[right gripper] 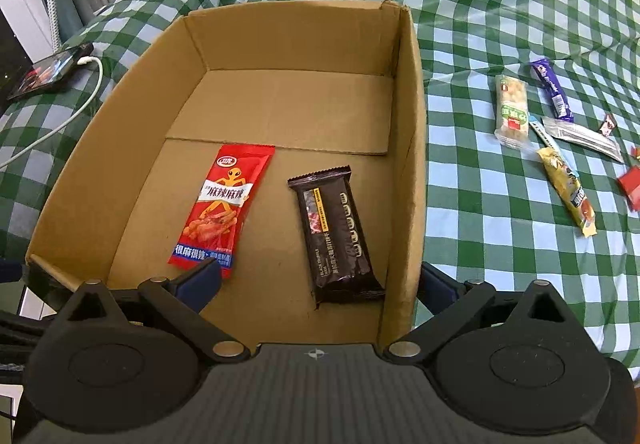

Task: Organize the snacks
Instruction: 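Move both tools back to the snacks on the couch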

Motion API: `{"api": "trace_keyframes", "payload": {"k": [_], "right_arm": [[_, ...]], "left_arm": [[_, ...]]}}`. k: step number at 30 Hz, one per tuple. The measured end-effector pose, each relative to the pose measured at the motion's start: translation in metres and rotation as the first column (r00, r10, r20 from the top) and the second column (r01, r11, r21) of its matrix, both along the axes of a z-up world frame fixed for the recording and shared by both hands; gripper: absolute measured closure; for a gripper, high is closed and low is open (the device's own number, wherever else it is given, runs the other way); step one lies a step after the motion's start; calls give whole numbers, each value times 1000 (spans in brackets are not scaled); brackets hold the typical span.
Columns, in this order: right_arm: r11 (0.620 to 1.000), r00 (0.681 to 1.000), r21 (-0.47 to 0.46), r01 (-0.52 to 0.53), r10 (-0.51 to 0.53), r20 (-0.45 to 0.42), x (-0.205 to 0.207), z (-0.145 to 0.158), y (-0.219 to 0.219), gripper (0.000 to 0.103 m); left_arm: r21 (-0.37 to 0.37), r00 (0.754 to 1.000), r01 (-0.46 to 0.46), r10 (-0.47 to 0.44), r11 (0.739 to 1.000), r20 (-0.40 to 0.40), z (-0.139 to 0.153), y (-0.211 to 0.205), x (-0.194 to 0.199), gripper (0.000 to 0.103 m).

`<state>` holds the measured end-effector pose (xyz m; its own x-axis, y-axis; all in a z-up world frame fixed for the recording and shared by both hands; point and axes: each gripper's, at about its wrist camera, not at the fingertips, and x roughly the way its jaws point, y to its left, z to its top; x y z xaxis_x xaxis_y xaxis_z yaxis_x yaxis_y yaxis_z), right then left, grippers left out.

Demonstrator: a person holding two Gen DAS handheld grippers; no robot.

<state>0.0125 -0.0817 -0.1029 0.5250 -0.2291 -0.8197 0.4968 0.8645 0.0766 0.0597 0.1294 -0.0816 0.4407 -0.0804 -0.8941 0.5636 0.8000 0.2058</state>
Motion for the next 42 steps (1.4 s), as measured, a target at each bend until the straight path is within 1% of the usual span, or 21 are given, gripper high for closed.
{"api": "trace_keyframes", "payload": {"k": [4,7,10,14,18,20,22,24,27,29,31,33,36,39,42], "right_arm": [[1000,999,-19,18,-18,26,-11,13,-3,2],[999,997,-24,34,-33,71,-27,29,-4,2],[998,992,-34,45,-40,122,-49,48,0,1],[994,979,-74,84,-69,189,-85,69,-2,1],[978,958,-91,190,-164,237,-130,79,-25,1],[961,940,-90,260,-231,250,-153,79,-44,1],[940,920,-90,328,-296,256,-175,77,-66,1],[914,896,-91,395,-361,259,-197,72,-89,1],[879,857,-66,472,-440,269,-224,61,-124,1],[858,835,-49,512,-483,266,-232,52,-147,1],[839,814,-33,543,-516,267,-238,43,-173,1],[825,799,-25,565,-540,264,-237,34,-197,1],[805,778,-21,593,-567,270,-230,18,-236,1],[781,757,-18,625,-600,256,-217,-1,-277,1],[765,748,-13,643,-625,226,-198,-23,-315,1]], "left_arm": [[-41,1000,23,-22,999,14,17,-2,-11,0],[-81,999,28,-26,996,31,31,-6,-16,0],[-118,998,20,-12,993,62,48,-10,-25,0],[-186,999,6,2,983,47,66,-25,-37,0],[-213,998,56,-47,976,46,80,-61,-50,0],[-227,997,81,-76,971,33,84,-86,-58,0],[-233,995,100,-101,967,10,81,-113,-64,0],[-224,991,131,-135,966,-3,75,-146,-67,0],[-192,983,179,-181,965,9,62,-197,-68,0],[-178,977,215,-214,960,28,51,-236,-66,0],[-157,973,231,-229,960,28,35,-272,-57,0],[-140,973,231,-232,963,4,15,-308,-43,0],[-104,975,219,-222,970,-18,-21,-352,-20,0],[-85,980,197,-199,977,-11,-51,-383,1,0],[-72,981,183,-187,981,-52,-81,-415,28,0]]}}
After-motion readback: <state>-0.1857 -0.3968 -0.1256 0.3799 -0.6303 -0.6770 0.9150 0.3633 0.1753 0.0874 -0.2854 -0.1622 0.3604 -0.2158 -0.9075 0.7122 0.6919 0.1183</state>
